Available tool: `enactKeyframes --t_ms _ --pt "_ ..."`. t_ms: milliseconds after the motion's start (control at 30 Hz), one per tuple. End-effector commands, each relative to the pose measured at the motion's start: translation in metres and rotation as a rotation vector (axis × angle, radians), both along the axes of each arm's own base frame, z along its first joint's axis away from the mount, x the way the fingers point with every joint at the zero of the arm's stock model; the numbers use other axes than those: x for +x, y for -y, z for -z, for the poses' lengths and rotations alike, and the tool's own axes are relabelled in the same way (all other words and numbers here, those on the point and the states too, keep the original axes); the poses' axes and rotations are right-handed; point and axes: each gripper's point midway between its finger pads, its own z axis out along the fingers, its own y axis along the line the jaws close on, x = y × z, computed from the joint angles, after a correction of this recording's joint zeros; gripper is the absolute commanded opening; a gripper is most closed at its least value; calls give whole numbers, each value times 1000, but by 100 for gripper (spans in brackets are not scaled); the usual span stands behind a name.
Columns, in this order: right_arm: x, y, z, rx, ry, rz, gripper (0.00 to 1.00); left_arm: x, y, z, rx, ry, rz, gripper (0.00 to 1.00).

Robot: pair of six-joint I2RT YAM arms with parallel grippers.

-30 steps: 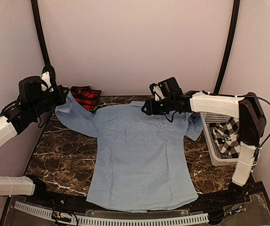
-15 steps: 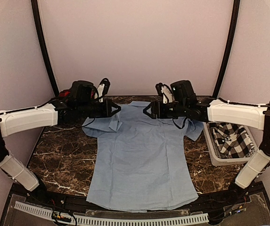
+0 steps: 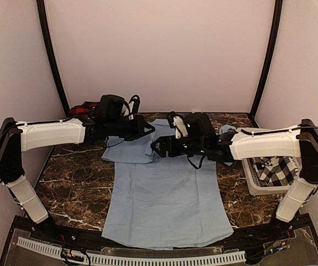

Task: Fold and stack the long sleeve shirts
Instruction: Fold the flattened shirt at the center of the board.

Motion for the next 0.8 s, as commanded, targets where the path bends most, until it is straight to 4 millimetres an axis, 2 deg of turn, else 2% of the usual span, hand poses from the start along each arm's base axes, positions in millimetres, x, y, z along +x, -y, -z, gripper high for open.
enactKeyframes --t_ms 0,167,267,333,500,533,567,633,700,767 --pt "25 -14 -13 15 78 71 83 -1 9 -15 -38 3 19 0" --pt "35 -22 -11 -3 90 98 78 -2 11 -14 -29 -1 31 0" --pt "40 -24 -10 -6 86 114 68 -3 12 -12 -20 -7 36 0" --pt "42 -26 -8 -12 79 118 55 -3 12 -11 -11 -12 33 0" --pt "43 -24 0 -37 57 133 7 -1 6 -19 14 3 8 1" --pt "43 -22 0 -40 58 137 0 0 4 -19 25 0 -2 4" --pt "43 -21 0 -44 61 142 0 0 3 -21 27 1 -5 6" --pt "44 -17 0 -54 65 154 0 0 -3 -21 45 -1 -28 21" --pt "46 -11 3 -78 59 172 0 -1 -11 -21 67 -5 -55 40" --pt "48 -5 9 -98 50 183 0 -3 -19 -21 84 0 -81 50"
